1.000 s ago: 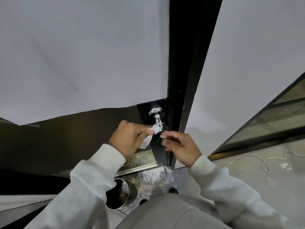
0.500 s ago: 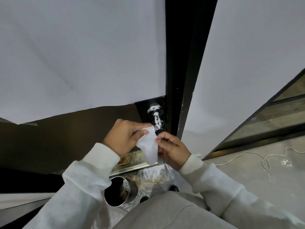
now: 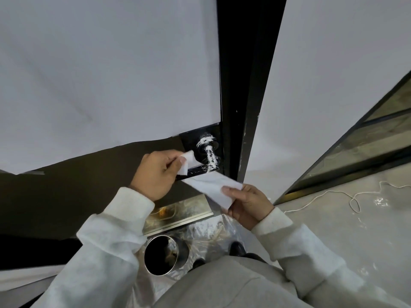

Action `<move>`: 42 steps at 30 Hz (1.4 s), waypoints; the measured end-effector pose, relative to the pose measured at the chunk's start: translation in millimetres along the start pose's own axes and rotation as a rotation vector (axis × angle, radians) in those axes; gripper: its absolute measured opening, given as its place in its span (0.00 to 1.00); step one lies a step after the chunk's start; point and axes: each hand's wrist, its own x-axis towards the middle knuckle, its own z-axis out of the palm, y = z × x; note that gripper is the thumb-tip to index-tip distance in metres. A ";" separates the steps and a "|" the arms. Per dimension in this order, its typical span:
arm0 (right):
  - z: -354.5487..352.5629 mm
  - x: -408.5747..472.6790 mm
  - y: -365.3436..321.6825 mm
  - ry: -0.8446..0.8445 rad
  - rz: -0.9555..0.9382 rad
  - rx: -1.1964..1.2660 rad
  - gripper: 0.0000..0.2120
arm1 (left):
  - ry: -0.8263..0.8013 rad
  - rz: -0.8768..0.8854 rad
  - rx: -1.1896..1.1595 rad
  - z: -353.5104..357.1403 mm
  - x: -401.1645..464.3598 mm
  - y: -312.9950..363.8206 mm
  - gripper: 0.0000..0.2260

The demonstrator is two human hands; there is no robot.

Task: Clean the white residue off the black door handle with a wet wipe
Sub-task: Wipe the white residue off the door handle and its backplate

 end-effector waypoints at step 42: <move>66.4 6.7 -5.0 0.376 -0.557 -0.324 0.07 | 0.379 -0.432 -1.506 105.2 -27.5 10.2 0.15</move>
